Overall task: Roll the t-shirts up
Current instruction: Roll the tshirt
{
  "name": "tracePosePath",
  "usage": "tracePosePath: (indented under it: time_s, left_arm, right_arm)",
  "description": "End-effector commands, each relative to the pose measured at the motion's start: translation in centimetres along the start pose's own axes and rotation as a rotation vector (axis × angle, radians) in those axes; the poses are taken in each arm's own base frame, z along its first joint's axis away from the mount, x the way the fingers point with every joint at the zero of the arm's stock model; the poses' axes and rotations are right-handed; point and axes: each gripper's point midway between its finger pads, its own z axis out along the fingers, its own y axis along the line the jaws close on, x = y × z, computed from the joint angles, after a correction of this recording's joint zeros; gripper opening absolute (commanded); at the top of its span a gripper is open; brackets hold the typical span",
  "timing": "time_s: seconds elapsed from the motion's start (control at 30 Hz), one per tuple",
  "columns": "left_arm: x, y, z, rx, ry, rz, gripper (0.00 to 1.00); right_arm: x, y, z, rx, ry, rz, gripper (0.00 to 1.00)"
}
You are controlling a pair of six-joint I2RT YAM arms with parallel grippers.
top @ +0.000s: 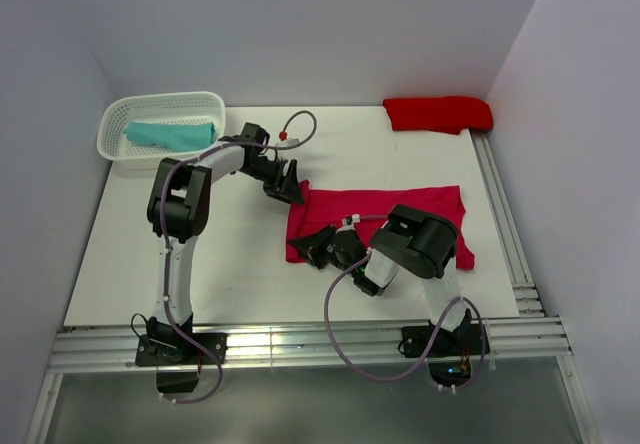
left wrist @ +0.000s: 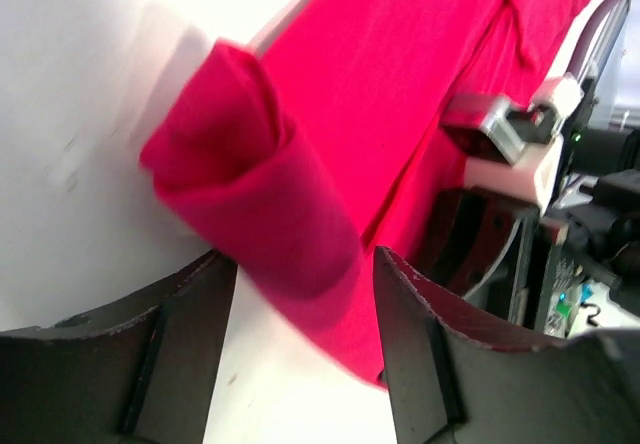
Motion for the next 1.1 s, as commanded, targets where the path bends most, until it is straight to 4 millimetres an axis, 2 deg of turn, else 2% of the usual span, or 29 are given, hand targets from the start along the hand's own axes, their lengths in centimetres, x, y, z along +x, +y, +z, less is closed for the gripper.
tracePosePath:
  time_s: [0.0,0.1,0.13,0.2,0.23,0.27,0.3,0.33,0.37,0.4,0.43,0.47,0.5,0.53,0.57,0.6,0.63,0.67,0.8,0.83,0.87,0.9,0.93,1.0,1.03,1.07]
  left_arm:
    - [-0.8,0.8,2.1,-0.053,-0.024,-0.015,0.62]
    - [-1.2,1.7,2.2,-0.146,-0.033,-0.039,0.53]
    - [-1.1,1.8,2.3,-0.176,-0.029,-0.039,0.43]
    - [-1.1,2.6,1.9,-0.267,-0.024,-0.039,0.32]
    - [-1.0,2.6,1.8,-0.297,-0.021,-0.038,0.21]
    - [-0.9,2.9,1.6,-0.325,-0.017,-0.036,0.16]
    - [-0.8,3.3,1.1,-0.389,-0.013,-0.038,0.13]
    - [-0.7,3.5,0.9,-0.413,-0.009,-0.037,0.07]
    - [-0.7,3.5,0.5,-0.433,-0.012,-0.033,0.04]
    - [-0.5,3.5,0.4,-0.452,-0.006,-0.033,0.03]
    - [-0.4,3.8,0.1,-0.483,-0.003,-0.028,0.0]
    - [-0.3,4.0,-0.1,-0.5,0.0,-0.025,0.0]
    - [-0.3,4.0,-0.3,-0.518,0.002,-0.025,0.0]
    - [-0.1,4.3,-0.4,-0.537,0.008,-0.026,0.0]
    - [-0.1,4.4,-0.6,-0.549,0.008,-0.028,0.0]
    - [-0.1,4.5,-0.7,-0.556,0.006,-0.03,0.0]
    - [0.1,4.6,-0.7,-0.559,0.013,-0.034,0.0]
    - [0.2,4.8,-0.7,-0.571,0.018,-0.036,0.0]
    - [0.6,5.0,-0.8,-0.585,0.025,-0.052,0.0]
    - [0.5,5.0,-0.9,-0.587,0.023,-0.052,0.0]
    - [0.5,5.0,-1.0,-0.597,0.025,-0.05,0.0]
    - [0.6,5.0,-1.0,-0.601,0.025,-0.05,0.0]
    - [0.5,4.9,-1.0,-0.603,0.024,-0.046,0.0]
    - [0.4,4.8,-1.0,-0.606,0.029,-0.047,0.0]
    - [0.5,4.8,-0.8,-0.605,0.034,-0.049,0.0]
    - [0.4,4.8,-0.9,-0.611,0.031,-0.047,0.0]
  right_arm:
    - [-0.2,-4.6,-1.1,0.132,0.014,0.051,0.11]
    - [0.2,-4.8,-1.5,0.133,0.036,0.055,0.13]
    - [0.3,-4.9,-1.6,0.138,0.039,0.049,0.13]
    - [0.2,-5.2,-1.8,0.164,0.036,0.035,0.15]
    - [0.2,-4.6,-1.8,0.157,0.035,0.014,0.16]
    - [0.1,-5.6,-2.1,0.209,0.028,-0.002,0.18]
    - [0.1,-5.7,-2.2,0.227,0.023,-0.017,0.22]
    - [0.4,-4.6,-2.1,0.214,0.031,-0.046,0.25]
    - [0.1,-5.9,-2.4,0.286,0.007,-0.072,0.27]
    - [0.2,-5.9,-2.5,0.305,0.001,-0.096,0.3]
    - [0.0,-4.3,-2.1,0.286,-0.018,-0.133,0.31]
    - [0.3,-5.7,-2.8,0.37,-0.021,-0.167,0.32]
    - [0.3,-5.8,-2.9,0.397,-0.027,-0.206,0.34]
    - [0.7,-4.3,-2.5,0.387,-0.032,-0.227,0.35]
    - [0.4,-5.4,-3.1,0.46,-0.056,-0.261,0.36]
    - [1.2,-5.5,-3.4,0.476,-0.044,-0.29,0.37]
    - [1.7,-4.7,-3.1,0.472,-0.039,-0.31,0.37]
    - [1.7,-5.2,-3.5,0.508,-0.042,-0.325,0.37]
    - [2.6,-5.3,-4.2,0.555,-0.039,-0.38,0.43]
    - [3.1,-4.2,-4.1,0.541,-0.04,-0.397,0.45]
    - [2.9,-4.7,-4.9,0.591,-0.046,-0.425,0.47]
    - [2.5,-4.3,-5.1,0.602,-0.074,-0.456,0.51]
    - [3.2,-2.7,-4.9,0.581,-0.071,-0.473,0.52]
    - [2.8,-2.2,-5.7,0.623,-0.085,-0.514,0.55]
    - [2.9,-0.4,-5.5,0.599,-0.106,-0.54,0.55]
    - [2.5,-0.4,-6.1,0.637,-0.116,-0.565,0.56]
